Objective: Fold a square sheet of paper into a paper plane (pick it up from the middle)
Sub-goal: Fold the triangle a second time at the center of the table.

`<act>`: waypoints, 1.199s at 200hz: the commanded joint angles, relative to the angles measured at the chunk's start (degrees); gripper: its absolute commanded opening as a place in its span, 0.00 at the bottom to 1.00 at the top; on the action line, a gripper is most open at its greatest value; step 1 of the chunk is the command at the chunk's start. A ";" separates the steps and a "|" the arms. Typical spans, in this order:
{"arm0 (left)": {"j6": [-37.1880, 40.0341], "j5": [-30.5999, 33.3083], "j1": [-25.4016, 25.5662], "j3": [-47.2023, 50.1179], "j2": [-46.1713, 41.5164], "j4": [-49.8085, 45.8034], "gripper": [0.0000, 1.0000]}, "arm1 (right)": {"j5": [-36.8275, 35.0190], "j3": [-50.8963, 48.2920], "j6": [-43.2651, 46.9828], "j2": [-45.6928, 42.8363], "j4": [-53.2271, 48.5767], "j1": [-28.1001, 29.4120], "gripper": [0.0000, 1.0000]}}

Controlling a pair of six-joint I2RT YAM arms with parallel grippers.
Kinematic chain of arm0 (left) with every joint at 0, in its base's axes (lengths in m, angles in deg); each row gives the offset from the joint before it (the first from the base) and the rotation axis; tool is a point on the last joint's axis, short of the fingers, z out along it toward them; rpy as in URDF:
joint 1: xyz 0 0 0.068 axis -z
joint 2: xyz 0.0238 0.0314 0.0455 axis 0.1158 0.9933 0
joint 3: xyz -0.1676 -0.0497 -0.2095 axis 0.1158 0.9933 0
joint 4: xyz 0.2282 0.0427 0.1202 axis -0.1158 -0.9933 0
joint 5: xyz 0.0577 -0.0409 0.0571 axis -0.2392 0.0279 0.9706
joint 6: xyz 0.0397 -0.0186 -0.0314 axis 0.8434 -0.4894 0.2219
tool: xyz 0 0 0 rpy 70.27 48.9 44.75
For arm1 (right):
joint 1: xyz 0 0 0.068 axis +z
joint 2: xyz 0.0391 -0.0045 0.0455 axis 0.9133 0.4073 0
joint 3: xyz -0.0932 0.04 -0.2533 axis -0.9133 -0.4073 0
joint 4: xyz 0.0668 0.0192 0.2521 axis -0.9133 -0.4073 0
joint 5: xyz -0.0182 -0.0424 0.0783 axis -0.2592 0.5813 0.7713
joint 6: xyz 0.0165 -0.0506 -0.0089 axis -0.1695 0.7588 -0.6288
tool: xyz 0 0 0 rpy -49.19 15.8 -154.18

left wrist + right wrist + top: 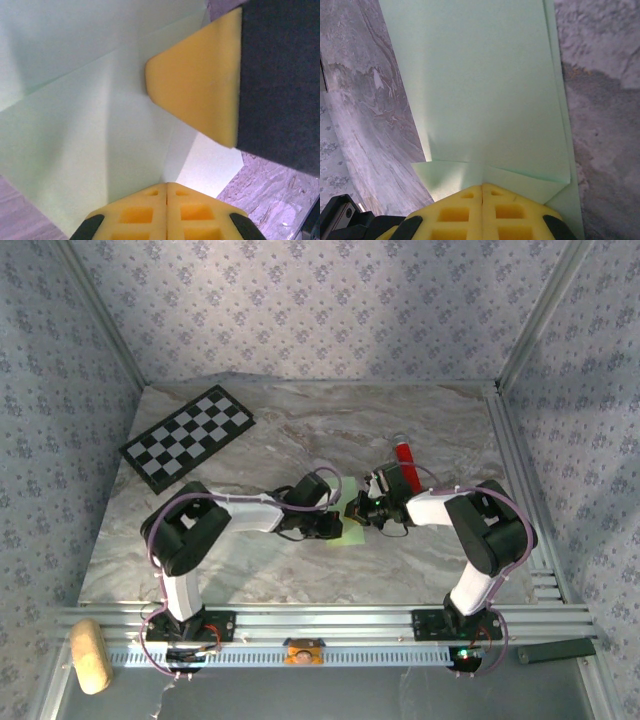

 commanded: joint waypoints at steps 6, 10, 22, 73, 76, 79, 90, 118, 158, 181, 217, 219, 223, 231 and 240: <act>-1.76 -1.11 0.23 3.68 -2.07 -1.82 0.07 | -5.53 -2.14 0.11 2.11 -6.81 -1.12 0.00; -1.91 -1.06 0.23 3.91 -2.07 -1.88 0.07 | -5.60 -2.18 0.12 2.09 -6.91 -1.12 0.00; -2.32 -1.14 0.27 4.84 -2.31 -2.09 0.07 | -5.45 -2.14 0.14 2.26 -6.93 -1.17 0.00; -5.24 -2.61 0.26 10.84 -5.00 1.54 0.08 | -5.54 -1.97 0.10 2.28 -6.93 -1.23 0.00; -5.28 -2.68 0.31 11.11 -5.12 1.51 0.08 | -5.54 -2.02 0.10 2.33 -6.97 -1.19 0.00; -5.40 -2.72 0.31 11.28 -5.22 1.49 0.08 | -5.54 -2.04 0.10 2.33 -6.94 -1.28 0.00; -5.81 -2.64 0.28 12.17 -5.66 1.54 0.08 | -5.63 -2.05 0.02 2.32 -6.93 -1.12 0.00; -6.94 -2.50 0.25 14.46 -7.05 2.14 0.08 | -5.54 -1.90 0.01 2.31 -6.94 -1.12 0.00; -7.04 -3.33 0.23 14.72 -10.60 1.94 0.08 | -5.45 -1.90 -0.07 2.28 -6.84 -1.13 0.00; -7.04 -3.56 0.13 13.56 -14.98 2.75 0.08 | -5.41 -1.83 -0.15 2.17 -6.83 -1.14 0.00; -6.90 -1.41 -1.64 10.71 -16.59 5.04 0.09 | -5.37 -1.81 -0.35 2.22 -6.59 -1.11 0.00; -6.96 -1.47 -1.89 10.43 -16.25 5.22 0.09 | -5.37 -1.86 -0.43 2.19 -6.59 -1.05 0.00; -7.04 -1.93 -2.33 9.79 -15.41 5.54 0.09 | -5.29 -1.83 -0.51 2.20 -6.52 -1.08 0.00; -7.13 -3.33 -3.06 8.36 -13.31 6.36 0.09 | -5.16 -1.78 -0.53 2.31 -6.45 -1.05 0.00; -7.23 -4.64 -3.36 6.66 -10.93 7.01 0.08 | -5.08 -1.72 -0.58 2.21 -6.53 -0.99 0.00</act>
